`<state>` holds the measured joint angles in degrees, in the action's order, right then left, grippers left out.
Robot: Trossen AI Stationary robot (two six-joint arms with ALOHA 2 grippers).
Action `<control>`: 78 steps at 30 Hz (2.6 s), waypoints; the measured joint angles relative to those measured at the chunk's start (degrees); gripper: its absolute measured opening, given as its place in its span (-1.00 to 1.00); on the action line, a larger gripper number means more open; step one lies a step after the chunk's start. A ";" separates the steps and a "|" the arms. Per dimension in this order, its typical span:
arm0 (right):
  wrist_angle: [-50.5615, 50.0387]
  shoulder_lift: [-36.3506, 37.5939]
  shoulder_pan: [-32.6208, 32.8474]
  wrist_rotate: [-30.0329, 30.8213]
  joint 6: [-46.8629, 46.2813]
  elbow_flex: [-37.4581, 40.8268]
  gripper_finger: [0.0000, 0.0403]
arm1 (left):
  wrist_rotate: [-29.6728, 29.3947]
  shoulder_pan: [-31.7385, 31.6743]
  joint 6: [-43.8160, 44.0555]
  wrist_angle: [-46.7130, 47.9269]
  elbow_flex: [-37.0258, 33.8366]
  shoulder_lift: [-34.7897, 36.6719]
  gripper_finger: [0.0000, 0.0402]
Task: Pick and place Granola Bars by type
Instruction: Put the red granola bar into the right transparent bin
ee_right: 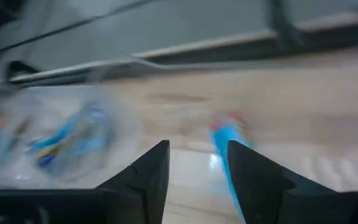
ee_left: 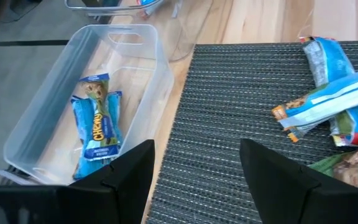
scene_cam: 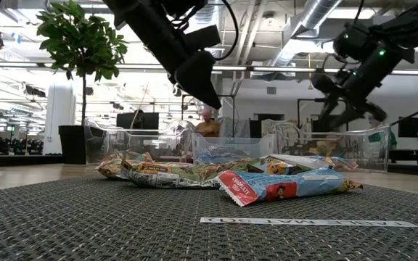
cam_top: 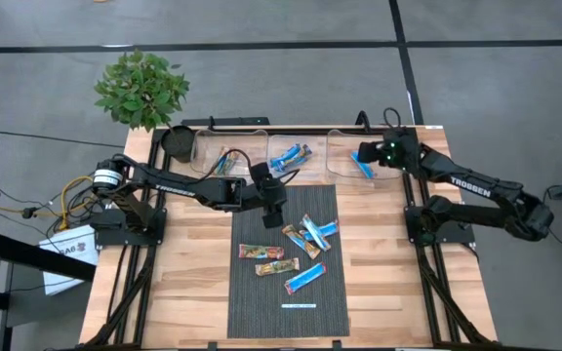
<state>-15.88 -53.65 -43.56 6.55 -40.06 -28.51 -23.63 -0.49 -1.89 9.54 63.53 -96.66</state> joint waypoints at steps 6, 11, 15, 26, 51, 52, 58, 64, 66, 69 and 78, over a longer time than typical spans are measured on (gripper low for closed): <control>10.54 0.00 6.27 -0.86 7.92 -0.02 -0.28 | 3.04 0.00 0.37 0.01 0.02 0.00 0.15; 16.24 0.00 12.39 -0.86 15.51 -0.02 -0.29 | 10.77 0.00 -3.45 3.01 0.07 0.00 0.15; 17.56 0.00 16.91 -0.82 21.34 -0.01 -0.28 | 18.48 0.00 -8.17 11.74 0.07 0.00 0.15; 18.10 0.00 28.11 -0.77 31.53 0.00 -0.31 | 21.15 5.52 -4.38 24.03 0.07 0.00 0.15; 18.70 0.00 39.47 -0.58 31.07 -0.01 -0.34 | 14.92 17.25 9.94 24.08 0.37 -8.17 0.15; 18.74 0.00 39.69 -0.56 31.06 0.00 -0.34 | 14.53 17.23 10.17 24.24 0.37 -8.65 0.15; 18.93 0.00 40.23 -0.49 31.06 -0.02 -0.34 | 13.85 17.25 11.65 24.02 0.55 -10.08 0.15; 18.95 0.00 40.19 -0.47 31.04 0.00 -0.34 | 14.28 17.25 11.71 23.98 0.55 -10.05 0.12; 18.97 -0.02 40.19 -0.47 31.06 0.00 -0.35 | 14.31 17.25 11.70 23.95 0.52 -10.05 0.06; 18.95 -0.02 40.19 -0.47 31.04 -0.02 -0.35 | 14.42 17.27 11.69 23.85 0.48 -10.05 -0.09; 18.95 -0.02 40.19 -0.49 31.04 -0.01 -0.34 | 14.28 17.25 12.56 23.26 0.43 -10.10 -0.60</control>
<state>3.07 -53.67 -3.38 6.07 -9.02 -28.53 -9.35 16.75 10.67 32.80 63.95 -106.76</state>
